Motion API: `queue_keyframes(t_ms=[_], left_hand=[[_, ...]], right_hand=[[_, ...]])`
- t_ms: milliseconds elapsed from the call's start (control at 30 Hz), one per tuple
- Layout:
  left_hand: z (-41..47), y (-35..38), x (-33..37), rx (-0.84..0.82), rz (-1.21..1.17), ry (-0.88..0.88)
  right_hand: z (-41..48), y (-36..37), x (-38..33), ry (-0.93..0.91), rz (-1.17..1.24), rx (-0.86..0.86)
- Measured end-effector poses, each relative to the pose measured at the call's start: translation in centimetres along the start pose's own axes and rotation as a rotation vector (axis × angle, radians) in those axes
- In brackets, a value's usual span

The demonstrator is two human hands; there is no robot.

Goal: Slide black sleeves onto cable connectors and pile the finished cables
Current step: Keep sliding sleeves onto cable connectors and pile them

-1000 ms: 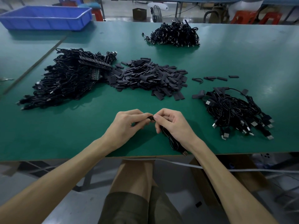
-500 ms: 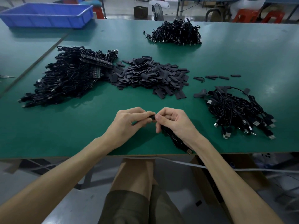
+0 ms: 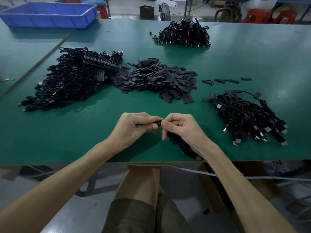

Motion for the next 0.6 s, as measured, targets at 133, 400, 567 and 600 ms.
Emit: queue_keyframes(t_ms=[133,400,567,600], left_hand=[[0.1,-0.1,-0.2,-0.025,-0.075,-0.042],[0.8,-0.3,-1.0,-0.11,-0.339,-0.228],[0.9,-0.5,-1.4,-0.137,-0.355,-0.282],[0.9,-0.5,-1.5,-0.143,-0.355,-0.287]], right_hand=[[0.1,0.0,0.1,-0.002,0.0,-0.004],[0.4,0.3,0.5,-0.011,-0.02,0.0],[0.5,0.4,0.6,-0.019,-0.035,0.015],[0.5,0.4,0.6,-0.023,-0.044,0.019]])
Point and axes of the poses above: each hand's wrist, its own z-axis towards the middle knuckle, its own y-axis out of the palm, x = y × z, the point moved 1 cm from there along z, towards the middle knuckle
